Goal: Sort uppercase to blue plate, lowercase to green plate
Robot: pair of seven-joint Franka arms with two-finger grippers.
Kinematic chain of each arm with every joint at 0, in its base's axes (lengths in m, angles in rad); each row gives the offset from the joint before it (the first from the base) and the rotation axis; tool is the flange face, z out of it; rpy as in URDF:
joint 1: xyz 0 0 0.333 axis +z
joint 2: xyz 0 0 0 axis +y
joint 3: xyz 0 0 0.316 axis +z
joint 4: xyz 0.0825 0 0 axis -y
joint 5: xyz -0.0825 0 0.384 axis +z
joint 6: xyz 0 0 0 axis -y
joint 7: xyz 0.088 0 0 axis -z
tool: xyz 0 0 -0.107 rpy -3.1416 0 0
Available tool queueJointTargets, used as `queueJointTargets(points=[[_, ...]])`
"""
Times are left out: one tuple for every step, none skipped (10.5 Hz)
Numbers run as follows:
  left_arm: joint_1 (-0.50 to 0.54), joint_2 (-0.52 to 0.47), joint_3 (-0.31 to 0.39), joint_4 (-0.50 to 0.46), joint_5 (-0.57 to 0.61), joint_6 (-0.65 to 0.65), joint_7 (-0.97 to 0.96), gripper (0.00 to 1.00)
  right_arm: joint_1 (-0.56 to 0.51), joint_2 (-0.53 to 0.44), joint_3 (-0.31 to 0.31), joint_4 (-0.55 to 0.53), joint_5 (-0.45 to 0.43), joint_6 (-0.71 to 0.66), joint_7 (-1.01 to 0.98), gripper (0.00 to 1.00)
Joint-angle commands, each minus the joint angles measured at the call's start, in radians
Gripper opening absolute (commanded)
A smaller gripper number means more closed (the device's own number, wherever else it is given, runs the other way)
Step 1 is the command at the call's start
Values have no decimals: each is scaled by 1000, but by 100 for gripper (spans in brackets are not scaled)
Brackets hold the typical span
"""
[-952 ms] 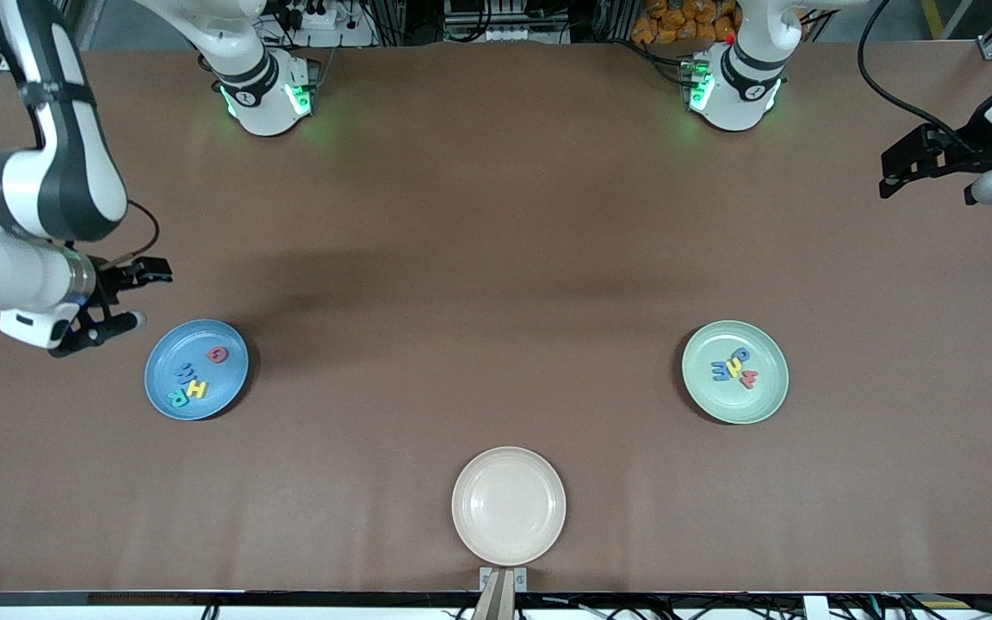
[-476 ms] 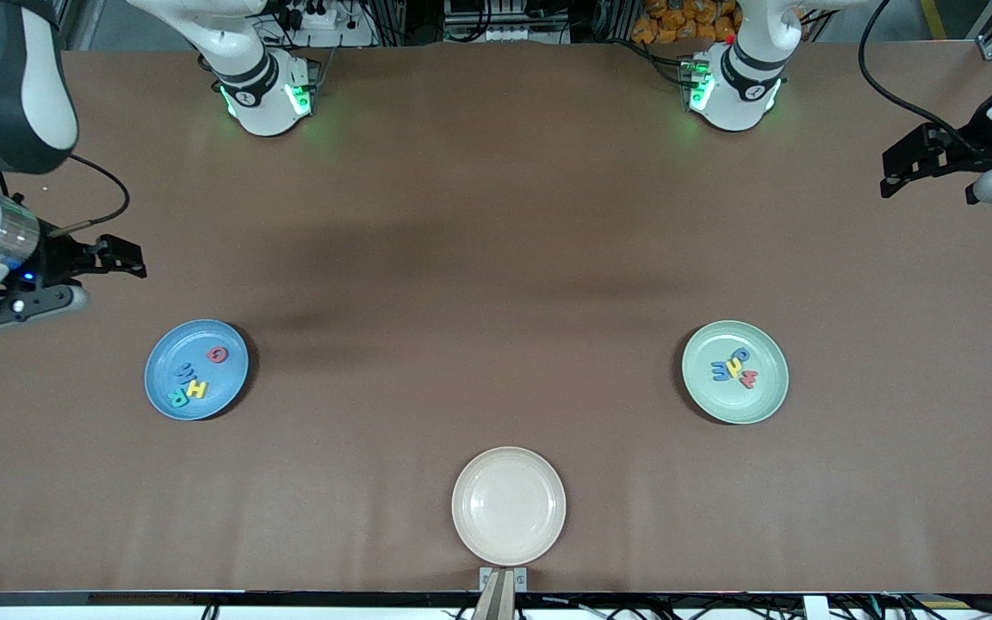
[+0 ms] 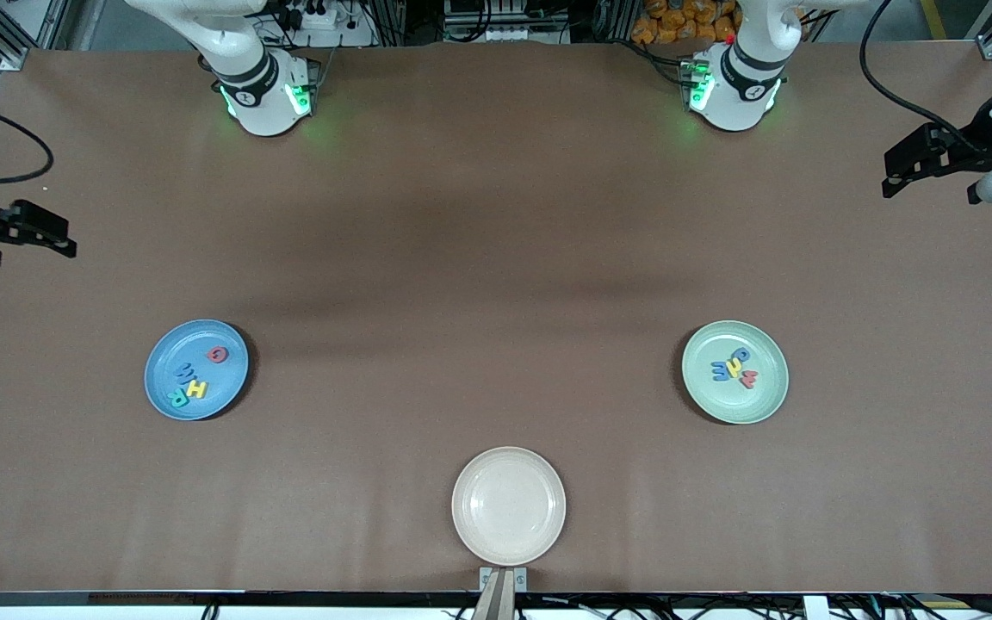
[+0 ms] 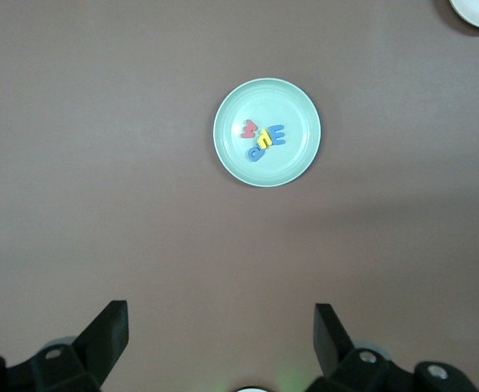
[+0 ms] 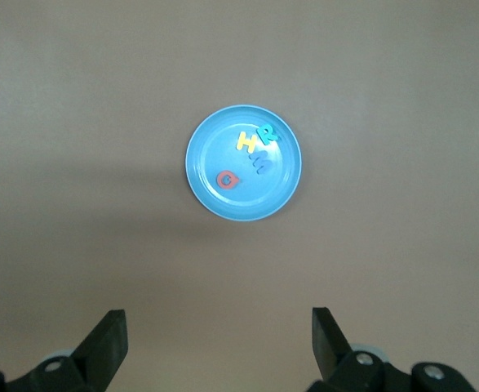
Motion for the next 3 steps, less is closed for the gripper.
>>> queueJointTargets(points=[[-2,-8,1,9,17,-13,4,100,23,5,-10,109,17,-99,67,100],[-2,-8,2,8,14,-13,1,100,25,5,6,126,18,-110,99,100],[-3,-8,2,8,14,-13,1,100,25,5,34,152,18,-111,137,100]])
